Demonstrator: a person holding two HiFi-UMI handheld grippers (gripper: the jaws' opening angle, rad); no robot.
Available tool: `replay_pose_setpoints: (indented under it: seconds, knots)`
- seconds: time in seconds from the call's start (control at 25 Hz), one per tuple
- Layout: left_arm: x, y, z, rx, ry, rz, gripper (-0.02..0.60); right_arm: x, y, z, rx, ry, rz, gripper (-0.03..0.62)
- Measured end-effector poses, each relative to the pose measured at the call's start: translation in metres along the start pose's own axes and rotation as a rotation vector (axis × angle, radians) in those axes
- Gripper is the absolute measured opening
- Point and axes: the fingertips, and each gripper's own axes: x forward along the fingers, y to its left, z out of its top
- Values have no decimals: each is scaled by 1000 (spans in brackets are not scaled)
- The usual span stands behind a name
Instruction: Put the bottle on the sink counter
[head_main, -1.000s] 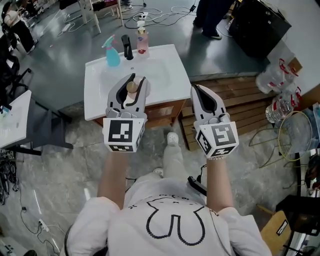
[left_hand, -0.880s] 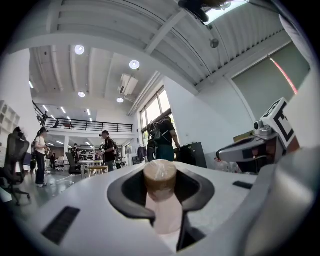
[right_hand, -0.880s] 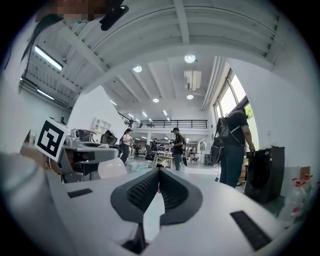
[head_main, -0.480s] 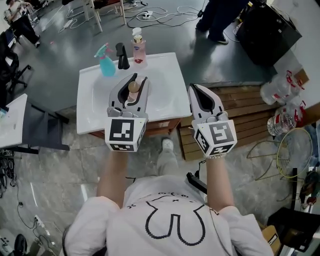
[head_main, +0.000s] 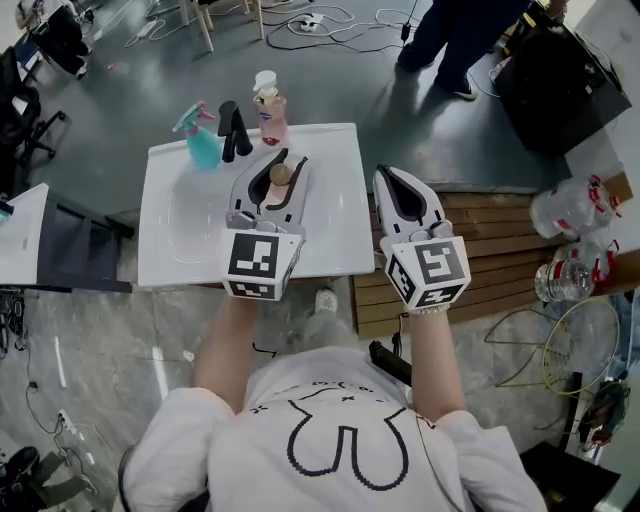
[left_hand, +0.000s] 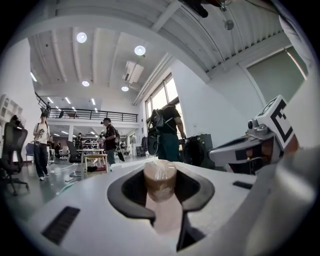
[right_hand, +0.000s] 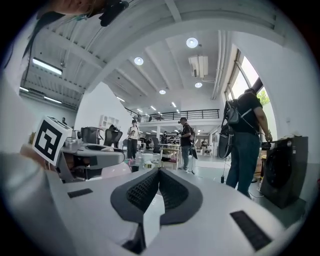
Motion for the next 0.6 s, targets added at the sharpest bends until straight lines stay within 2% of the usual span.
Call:
replay_pose_setpoints:
  seconds: [0.36, 0.6]
  knots:
    - [81, -9, -46, -2, 75, -34, 117, 47, -38, -47, 48, 56, 34, 28]
    - [130, -12, -79, -32, 131, -55, 117, 75, -61, -77, 91, 105, 46, 28]
